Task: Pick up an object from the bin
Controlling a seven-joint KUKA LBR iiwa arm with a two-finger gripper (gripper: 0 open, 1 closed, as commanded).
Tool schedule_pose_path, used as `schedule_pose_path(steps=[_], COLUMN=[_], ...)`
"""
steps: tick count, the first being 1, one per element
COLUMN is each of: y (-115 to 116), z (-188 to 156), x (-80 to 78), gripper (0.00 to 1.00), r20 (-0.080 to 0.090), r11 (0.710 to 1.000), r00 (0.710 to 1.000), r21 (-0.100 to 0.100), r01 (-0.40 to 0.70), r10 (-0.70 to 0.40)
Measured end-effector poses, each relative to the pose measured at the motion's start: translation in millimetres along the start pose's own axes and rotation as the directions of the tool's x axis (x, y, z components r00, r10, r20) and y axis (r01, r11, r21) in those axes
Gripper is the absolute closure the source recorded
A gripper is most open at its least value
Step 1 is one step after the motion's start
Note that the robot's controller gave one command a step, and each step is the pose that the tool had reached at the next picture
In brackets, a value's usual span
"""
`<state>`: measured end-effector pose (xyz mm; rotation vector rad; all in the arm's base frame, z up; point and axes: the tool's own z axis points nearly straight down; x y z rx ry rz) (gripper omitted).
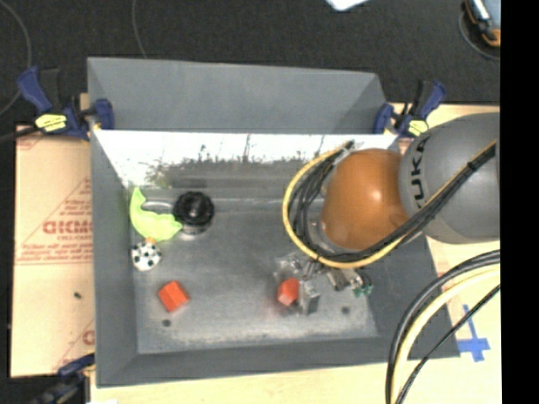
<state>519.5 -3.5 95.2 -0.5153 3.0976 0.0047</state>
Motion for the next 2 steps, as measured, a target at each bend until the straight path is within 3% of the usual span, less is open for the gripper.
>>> schedule_pose_path(steps=[1, 2], y=[12.4, 0.6], z=[-80.2, -179.0], x=[22.6, 17.1], gripper=[1.0, 1.0], r20=[0.007, 0.003], r11=[1.0, 1.0], r00=[1.0, 1.0], r21=[0.002, 0.0], r01=[0.02, 0.028], r10=[-0.02, -0.028])
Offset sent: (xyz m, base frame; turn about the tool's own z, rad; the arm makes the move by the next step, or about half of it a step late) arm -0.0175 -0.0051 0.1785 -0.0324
